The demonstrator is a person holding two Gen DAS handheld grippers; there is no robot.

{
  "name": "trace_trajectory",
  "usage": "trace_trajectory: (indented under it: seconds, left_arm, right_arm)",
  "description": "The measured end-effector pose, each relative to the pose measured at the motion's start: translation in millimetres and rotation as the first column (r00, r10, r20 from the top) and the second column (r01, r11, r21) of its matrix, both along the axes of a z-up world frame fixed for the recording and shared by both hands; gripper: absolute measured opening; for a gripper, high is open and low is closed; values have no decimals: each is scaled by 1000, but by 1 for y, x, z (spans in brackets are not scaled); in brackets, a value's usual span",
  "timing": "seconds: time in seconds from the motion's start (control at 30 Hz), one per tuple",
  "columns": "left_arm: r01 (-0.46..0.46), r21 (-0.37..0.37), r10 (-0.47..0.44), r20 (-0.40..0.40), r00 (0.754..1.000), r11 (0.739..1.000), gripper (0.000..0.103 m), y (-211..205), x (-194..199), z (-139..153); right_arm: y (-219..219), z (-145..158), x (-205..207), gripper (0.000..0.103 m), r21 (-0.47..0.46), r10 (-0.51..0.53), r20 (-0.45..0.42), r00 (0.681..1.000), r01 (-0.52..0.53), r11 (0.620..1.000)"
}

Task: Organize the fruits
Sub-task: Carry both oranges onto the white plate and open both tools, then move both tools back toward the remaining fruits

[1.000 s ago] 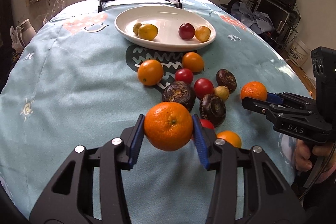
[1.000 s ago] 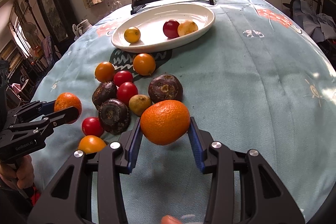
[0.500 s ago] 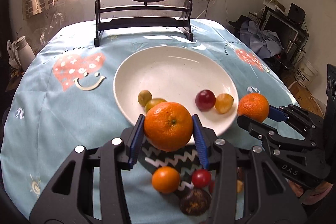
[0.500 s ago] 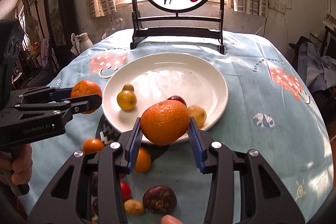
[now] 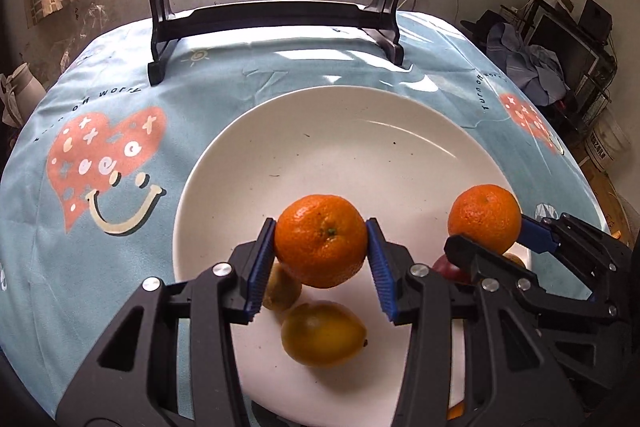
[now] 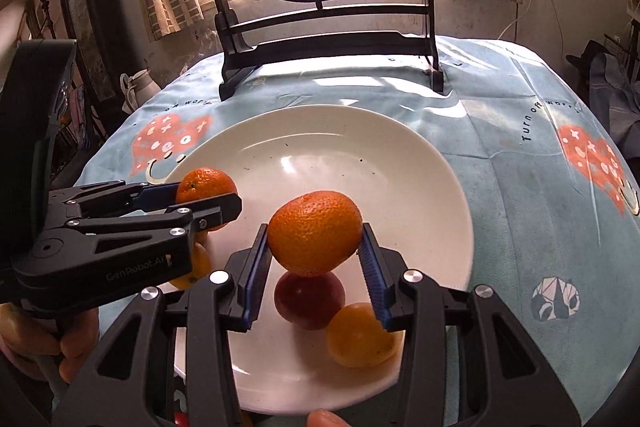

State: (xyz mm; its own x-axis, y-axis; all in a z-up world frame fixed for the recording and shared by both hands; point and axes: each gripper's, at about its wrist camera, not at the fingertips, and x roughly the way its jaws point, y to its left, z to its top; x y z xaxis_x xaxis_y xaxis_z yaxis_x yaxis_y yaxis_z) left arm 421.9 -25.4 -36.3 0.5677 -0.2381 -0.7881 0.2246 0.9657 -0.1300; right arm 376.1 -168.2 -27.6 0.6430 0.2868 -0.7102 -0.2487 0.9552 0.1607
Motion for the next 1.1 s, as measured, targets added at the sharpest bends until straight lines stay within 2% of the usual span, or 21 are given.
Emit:
trace_trajectory:
  seconds: [0.1, 0.13, 0.17, 0.2, 0.27, 0.4, 0.57, 0.77, 0.93, 1.0, 1.1]
  left_arm:
    - [-9, 13, 9, -8, 1000, 1000, 49, -1, -1, -3]
    - [-22, 20, 22, 0, 1000, 1000, 53, 0, -3, -1]
    - [-35, 17, 35, 11, 999, 999, 64, 4, -6, 3]
    - [-45, 3, 45, 21, 999, 999, 74, 9, -11, 8]
    - [-59, -20, 60, 48, 997, 998, 76, 19, -26, 20]
    - [-83, -1, 83, 99, 992, 997, 95, 35, -75, 39]
    - [-93, 9, 92, 97, 991, 996, 98, 54, -152, 33]
    - [-95, -41, 95, -1, 995, 995, 98, 74, -231, -8]
    - [-130, -55, 128, -50, 991, 990, 98, 79, -258, -30]
    - [-123, -79, 123, -4, 992, 989, 98, 82, -263, -26]
    - [-142, -85, 142, -8, 990, 986, 98, 86, -264, -27]
  right_arm:
    - [4, -1, 0, 52, -16, 11, 5, 1000, -11, 1000]
    - [3, 0, -1, 61, -23, 3, 8, 1000, -3, 1000]
    - [1, 3, -3, 66, -21, -4, 11, 1000, 4, 1000]
    - [-2, 7, -6, 66, -14, -6, 16, 1000, 7, 1000]
    - [-7, 18, -19, 66, 4, -13, 30, 999, 13, 1000]
    - [-15, 34, -65, 66, 33, -9, 52, 999, 8, 999]
    - [-13, 31, -147, 66, 53, 38, 55, 998, -40, 998]
    - [6, 6, -233, 66, 64, 142, 14, 990, -143, 988]
    - [30, -8, -259, 66, -21, 213, 17, 977, -213, 977]
    - [36, -13, -259, 66, -19, 229, 5, 973, -229, 973]
    - [41, -20, -256, 66, -39, 232, -6, 973, -232, 972]
